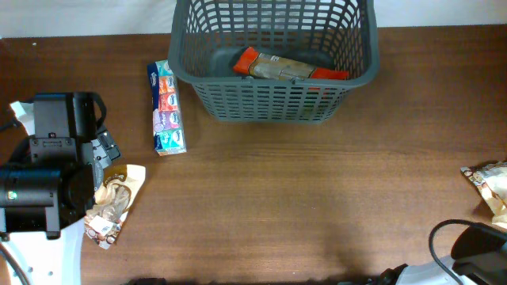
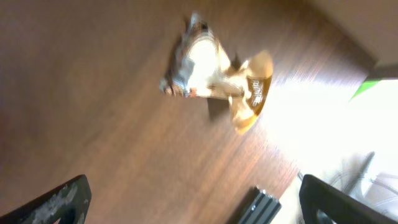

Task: Pack container
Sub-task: 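Move the right gripper to the beige wrapper at the right edge, then grasp the beige wrapper with the right gripper and lift it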

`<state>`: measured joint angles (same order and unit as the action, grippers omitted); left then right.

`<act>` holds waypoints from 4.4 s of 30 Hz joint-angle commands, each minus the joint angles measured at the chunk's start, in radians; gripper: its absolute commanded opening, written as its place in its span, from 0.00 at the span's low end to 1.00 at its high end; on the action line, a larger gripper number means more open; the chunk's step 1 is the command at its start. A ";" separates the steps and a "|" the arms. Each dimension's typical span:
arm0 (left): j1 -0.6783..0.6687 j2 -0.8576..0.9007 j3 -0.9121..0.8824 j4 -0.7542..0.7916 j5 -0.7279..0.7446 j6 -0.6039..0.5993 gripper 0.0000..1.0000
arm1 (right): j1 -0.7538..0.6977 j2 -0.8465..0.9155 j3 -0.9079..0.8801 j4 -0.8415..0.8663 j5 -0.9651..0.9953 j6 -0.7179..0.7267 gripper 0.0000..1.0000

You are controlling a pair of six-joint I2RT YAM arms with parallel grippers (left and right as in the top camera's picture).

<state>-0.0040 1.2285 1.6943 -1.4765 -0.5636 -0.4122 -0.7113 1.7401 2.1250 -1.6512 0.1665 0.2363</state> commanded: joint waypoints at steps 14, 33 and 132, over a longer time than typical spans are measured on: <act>0.005 -0.004 0.009 0.001 0.003 -0.002 1.00 | -0.048 0.058 -0.458 0.282 -0.551 -0.040 0.99; 0.005 -0.004 0.009 0.001 0.003 -0.002 1.00 | -0.050 0.064 -0.471 0.154 0.182 0.837 0.99; 0.005 -0.004 0.009 0.001 0.003 -0.002 1.00 | -0.256 0.147 -0.899 0.946 0.025 -0.939 0.99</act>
<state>-0.0040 1.2285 1.6943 -1.4765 -0.5636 -0.4122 -0.9726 1.8633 1.2392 -0.7261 0.1783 -0.7063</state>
